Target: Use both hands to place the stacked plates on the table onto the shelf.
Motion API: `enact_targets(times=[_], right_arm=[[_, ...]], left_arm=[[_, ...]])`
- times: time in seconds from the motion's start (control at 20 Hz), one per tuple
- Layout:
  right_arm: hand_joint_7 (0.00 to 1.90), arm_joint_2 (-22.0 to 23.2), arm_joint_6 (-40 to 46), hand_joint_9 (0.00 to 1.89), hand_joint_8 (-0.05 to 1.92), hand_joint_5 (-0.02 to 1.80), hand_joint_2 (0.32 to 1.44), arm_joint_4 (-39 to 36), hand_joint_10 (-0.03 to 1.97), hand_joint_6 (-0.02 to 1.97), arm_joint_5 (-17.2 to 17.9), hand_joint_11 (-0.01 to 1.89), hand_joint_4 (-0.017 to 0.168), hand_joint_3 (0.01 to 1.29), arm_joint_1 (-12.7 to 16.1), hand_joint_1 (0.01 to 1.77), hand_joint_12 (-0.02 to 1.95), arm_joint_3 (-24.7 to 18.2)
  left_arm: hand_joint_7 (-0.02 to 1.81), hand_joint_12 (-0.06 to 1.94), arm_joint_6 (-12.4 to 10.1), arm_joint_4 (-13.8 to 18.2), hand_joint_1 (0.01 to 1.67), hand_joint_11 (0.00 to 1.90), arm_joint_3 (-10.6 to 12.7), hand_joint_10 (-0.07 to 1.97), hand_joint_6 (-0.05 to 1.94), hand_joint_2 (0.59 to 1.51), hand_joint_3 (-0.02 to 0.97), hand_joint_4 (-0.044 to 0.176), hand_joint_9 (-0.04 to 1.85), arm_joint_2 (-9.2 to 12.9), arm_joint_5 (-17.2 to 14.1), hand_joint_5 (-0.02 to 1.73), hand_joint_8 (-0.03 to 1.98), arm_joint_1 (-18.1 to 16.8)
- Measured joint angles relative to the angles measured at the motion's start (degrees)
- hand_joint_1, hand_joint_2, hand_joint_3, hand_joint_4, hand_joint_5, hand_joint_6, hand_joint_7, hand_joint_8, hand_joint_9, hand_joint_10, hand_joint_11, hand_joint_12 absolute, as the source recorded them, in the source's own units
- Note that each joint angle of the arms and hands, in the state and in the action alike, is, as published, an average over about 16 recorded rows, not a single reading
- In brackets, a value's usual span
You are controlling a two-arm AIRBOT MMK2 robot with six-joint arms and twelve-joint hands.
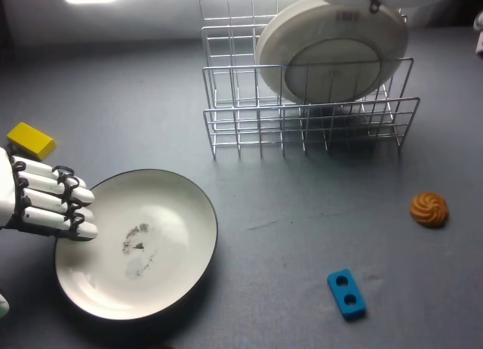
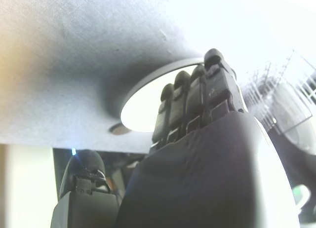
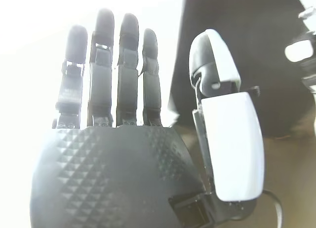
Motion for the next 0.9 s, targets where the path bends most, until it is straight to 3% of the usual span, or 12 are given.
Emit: enact_targets(times=[0.25, 0.55, 0.65, 0.9], right_arm=[[0.29, 2.52, -20.06, 0.25, 0.02, 0.25, 1.1, 1.25, 0.11, 0.03, -0.7, 0.06, 0.002, 0.01, 1.31, 0.75, 0.6, -8.76], [0.04, 3.9, -45.93, 0.04, 0.02, 0.04, 1.02, 11.41, 0.0, 0.03, -0.29, 0.01, 0.005, 0.01, -0.92, 0.82, 0.1, -18.38], [0.01, 3.81, -53.19, 0.01, 0.02, 0.02, 0.99, 15.58, -0.01, 0.03, 0.38, 0.01, 0.006, 0.01, -2.07, 0.85, 0.01, -20.9], [0.01, 1.64, -67.18, 0.01, 0.02, 0.02, 0.99, 26.29, -0.01, 0.03, 2.49, 0.01, 0.005, 0.01, -5.41, 0.88, 0.0, -24.21]], left_arm=[[0.09, 0.05, 0.01, -0.46, 0.02, 0.03, -0.01, -0.02, 0.02, 1.121, 0.022, 0.0, 0.02, -0.19, 0.65, 0.06, 0.01, 1.43], [0.08, 0.08, 0.0, -0.93, 0.02, 0.03, -0.09, -0.03, 0.01, 1.123, 0.022, 0.0, 0.02, -0.45, 1.57, 0.05, 0.01, 3.51], [0.07, 0.1, -0.01, -1.08, 0.02, 0.03, -0.14, -0.03, 0.01, 1.124, 0.022, 0.0, 0.01, -0.53, 1.86, 0.05, 0.0, 4.12], [0.05, 0.15, -0.03, -1.29, 0.02, 0.04, -0.31, -0.04, -0.01, 1.125, 0.022, -0.002, 0.01, -0.61, 2.38, 0.05, 0.0, 5.26]])
